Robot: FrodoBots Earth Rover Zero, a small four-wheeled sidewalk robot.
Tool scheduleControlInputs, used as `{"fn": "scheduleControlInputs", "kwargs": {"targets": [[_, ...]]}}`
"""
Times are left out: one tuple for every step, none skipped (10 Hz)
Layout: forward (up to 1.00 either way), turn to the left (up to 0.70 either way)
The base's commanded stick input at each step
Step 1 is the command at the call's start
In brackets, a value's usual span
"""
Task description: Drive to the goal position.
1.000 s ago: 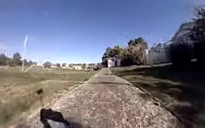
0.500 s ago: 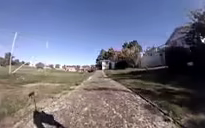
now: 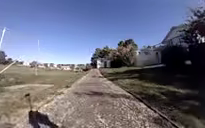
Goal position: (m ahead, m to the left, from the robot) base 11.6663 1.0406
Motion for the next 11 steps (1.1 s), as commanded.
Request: {"fn": "scheduleControlInputs", "kwargs": {"targets": [[1.00,0.01],[1.00,0.01],[1.00,0.01],[1.00,0.01],[1.00,0.01],[1.00,0.01],[1.00,0.01],[1.00,0.01],[1.00,0.01],[1.00,0.01],[1.00,0.01]]}}
